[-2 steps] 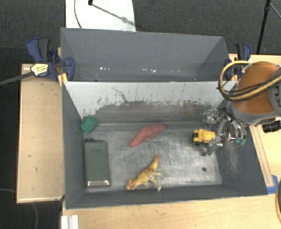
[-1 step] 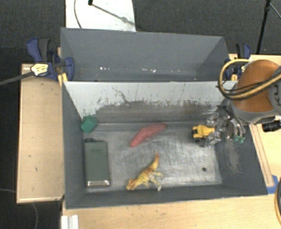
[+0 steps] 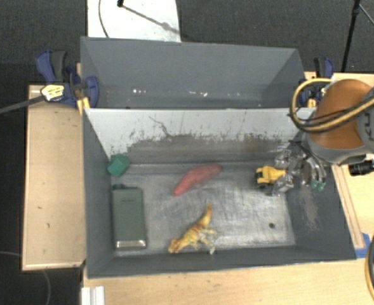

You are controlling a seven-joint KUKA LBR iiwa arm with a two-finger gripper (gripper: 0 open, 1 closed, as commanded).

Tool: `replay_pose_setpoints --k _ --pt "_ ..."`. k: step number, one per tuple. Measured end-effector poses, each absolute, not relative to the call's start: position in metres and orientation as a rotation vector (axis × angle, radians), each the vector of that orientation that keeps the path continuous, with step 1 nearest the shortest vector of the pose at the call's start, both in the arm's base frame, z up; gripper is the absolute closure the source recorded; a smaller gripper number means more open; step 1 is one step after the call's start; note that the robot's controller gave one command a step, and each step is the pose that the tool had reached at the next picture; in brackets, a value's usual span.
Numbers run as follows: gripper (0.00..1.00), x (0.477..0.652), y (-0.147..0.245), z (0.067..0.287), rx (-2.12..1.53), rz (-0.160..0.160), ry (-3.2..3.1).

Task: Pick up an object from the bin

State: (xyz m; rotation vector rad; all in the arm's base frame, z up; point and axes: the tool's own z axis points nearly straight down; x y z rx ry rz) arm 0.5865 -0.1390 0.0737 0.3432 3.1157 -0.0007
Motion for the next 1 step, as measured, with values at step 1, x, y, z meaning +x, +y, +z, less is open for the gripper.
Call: replay_pose_setpoints --k 1 --pt "1.00 0.5856 -0.1386 0.0771 0.347 0.001 3.118"
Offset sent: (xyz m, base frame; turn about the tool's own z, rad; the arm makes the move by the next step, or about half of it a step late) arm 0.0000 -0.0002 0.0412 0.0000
